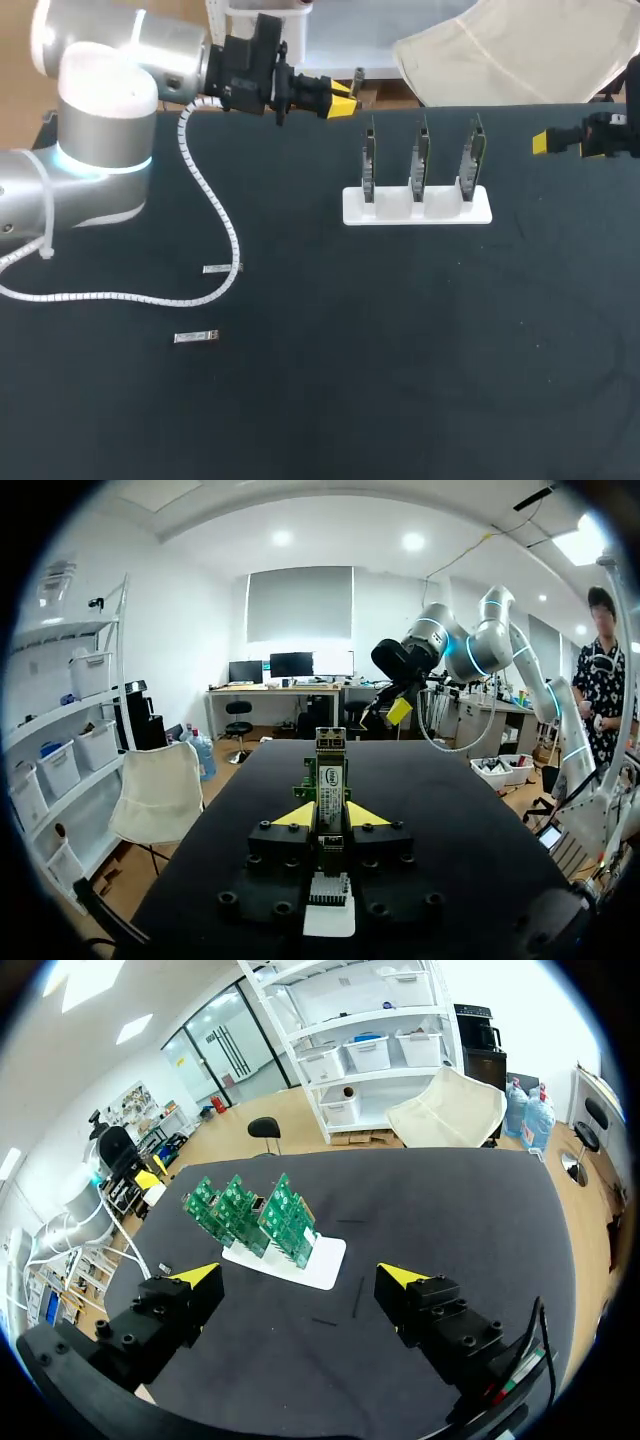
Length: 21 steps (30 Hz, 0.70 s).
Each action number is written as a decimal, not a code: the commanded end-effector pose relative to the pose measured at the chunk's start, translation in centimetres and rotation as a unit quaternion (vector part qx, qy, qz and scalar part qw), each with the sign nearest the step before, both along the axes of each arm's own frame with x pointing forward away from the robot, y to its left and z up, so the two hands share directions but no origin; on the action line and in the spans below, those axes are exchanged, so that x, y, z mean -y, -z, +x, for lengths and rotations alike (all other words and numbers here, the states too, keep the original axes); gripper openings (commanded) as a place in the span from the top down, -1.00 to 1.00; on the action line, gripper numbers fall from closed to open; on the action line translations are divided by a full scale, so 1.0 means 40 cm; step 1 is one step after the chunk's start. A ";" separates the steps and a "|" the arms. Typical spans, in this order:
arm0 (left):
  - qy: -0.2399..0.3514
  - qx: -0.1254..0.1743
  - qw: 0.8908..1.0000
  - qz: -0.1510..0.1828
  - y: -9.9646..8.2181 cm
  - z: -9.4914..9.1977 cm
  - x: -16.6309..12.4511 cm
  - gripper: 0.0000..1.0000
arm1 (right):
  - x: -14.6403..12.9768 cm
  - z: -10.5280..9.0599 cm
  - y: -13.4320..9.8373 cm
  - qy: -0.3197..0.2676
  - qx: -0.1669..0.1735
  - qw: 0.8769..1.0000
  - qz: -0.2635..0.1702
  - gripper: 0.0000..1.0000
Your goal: Pick up the optical module with the left hand, and insert it into the network port with the right hand.
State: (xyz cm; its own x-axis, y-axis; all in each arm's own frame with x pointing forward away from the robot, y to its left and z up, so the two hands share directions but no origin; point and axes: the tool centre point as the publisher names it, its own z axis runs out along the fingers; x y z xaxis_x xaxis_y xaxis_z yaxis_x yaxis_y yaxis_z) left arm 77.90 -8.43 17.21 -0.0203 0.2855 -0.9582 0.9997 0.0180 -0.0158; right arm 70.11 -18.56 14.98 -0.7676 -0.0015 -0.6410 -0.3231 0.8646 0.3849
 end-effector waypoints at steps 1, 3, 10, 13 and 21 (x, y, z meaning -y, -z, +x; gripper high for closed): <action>0.003 0.001 1.000 -0.006 0.009 0.011 0.016 1.00 | -0.002 -0.003 -0.002 0.002 0.000 1.000 -0.002 -1.00; 0.002 0.000 1.000 -0.010 0.009 0.012 0.021 1.00 | -0.002 -0.003 -0.002 0.002 0.000 1.000 -0.002 -1.00; 0.006 -0.003 1.000 -0.013 0.015 0.015 0.041 1.00 | -0.002 -0.003 -0.002 0.002 0.000 1.000 -0.002 -1.00; 0.005 -0.009 1.000 -0.017 0.020 0.015 0.045 1.00 | -0.002 -0.003 -0.002 0.002 0.000 1.000 -0.002 -1.00; -0.004 -0.019 0.999 -0.026 0.027 0.009 0.046 1.00 | -0.002 -0.003 -0.002 0.002 0.000 1.000 -0.002 -1.00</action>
